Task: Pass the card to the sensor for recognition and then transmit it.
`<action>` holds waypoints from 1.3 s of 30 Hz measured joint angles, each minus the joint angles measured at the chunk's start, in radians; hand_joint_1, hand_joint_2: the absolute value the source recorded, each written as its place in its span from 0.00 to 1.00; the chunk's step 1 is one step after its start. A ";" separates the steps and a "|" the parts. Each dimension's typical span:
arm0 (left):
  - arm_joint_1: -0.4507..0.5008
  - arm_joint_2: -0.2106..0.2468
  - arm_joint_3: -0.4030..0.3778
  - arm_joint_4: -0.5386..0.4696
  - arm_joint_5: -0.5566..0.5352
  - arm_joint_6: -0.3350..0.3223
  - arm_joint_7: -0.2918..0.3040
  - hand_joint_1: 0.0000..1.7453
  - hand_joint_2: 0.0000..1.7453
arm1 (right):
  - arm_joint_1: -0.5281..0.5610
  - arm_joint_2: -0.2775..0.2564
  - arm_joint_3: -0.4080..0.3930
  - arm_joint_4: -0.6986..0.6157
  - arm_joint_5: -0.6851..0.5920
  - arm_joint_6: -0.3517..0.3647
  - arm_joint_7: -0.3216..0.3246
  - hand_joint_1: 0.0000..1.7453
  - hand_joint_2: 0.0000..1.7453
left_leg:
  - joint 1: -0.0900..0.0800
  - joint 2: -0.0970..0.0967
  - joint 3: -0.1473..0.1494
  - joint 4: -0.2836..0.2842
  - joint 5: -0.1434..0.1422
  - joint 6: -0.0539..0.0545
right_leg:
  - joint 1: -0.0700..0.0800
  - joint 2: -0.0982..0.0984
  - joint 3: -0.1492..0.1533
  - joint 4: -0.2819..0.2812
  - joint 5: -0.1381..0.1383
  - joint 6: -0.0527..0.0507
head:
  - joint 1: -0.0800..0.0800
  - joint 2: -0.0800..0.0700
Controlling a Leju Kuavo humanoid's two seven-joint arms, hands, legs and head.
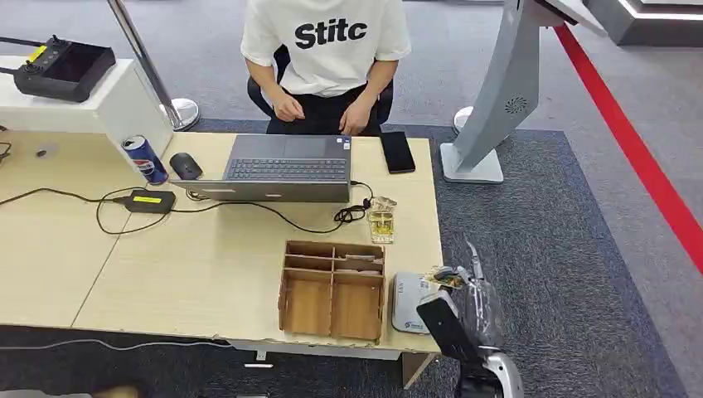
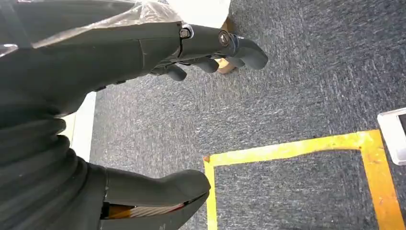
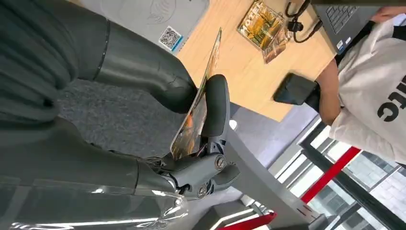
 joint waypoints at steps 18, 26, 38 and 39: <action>-0.006 0.000 0.000 0.000 -0.008 -0.005 0.005 0.00 1.00 | -0.002 -0.006 0.018 0.035 0.020 0.011 0.025 1.00 1.00 | 0.000 0.000 0.000 0.000 0.000 0.000 | 0.000 0.000 0.000 0.000 0.000 0.000 | 0.000 0.000; -0.016 0.000 0.000 0.000 -0.027 -0.014 0.018 0.00 1.00 | -0.012 -0.036 0.037 0.065 0.075 0.060 0.072 1.00 1.00 | 0.000 0.000 0.000 0.000 0.000 0.000 | 0.000 0.000 0.000 0.000 0.000 0.000 | 0.000 0.000; -0.020 0.001 0.000 0.000 -0.040 -0.018 0.023 0.00 1.00 | -0.020 -0.076 0.060 0.075 0.151 0.124 0.144 1.00 1.00 | 0.000 0.000 0.000 0.000 0.000 0.000 | 0.000 0.000 0.000 0.000 0.000 0.000 | 0.000 0.000; -0.020 0.001 0.000 0.000 -0.041 -0.018 0.023 0.00 1.00 | -0.020 -0.079 0.063 0.075 0.155 0.127 0.148 1.00 1.00 | 0.000 0.000 0.000 0.000 0.000 0.000 | 0.000 0.000 0.000 0.000 0.000 0.000 | 0.000 0.000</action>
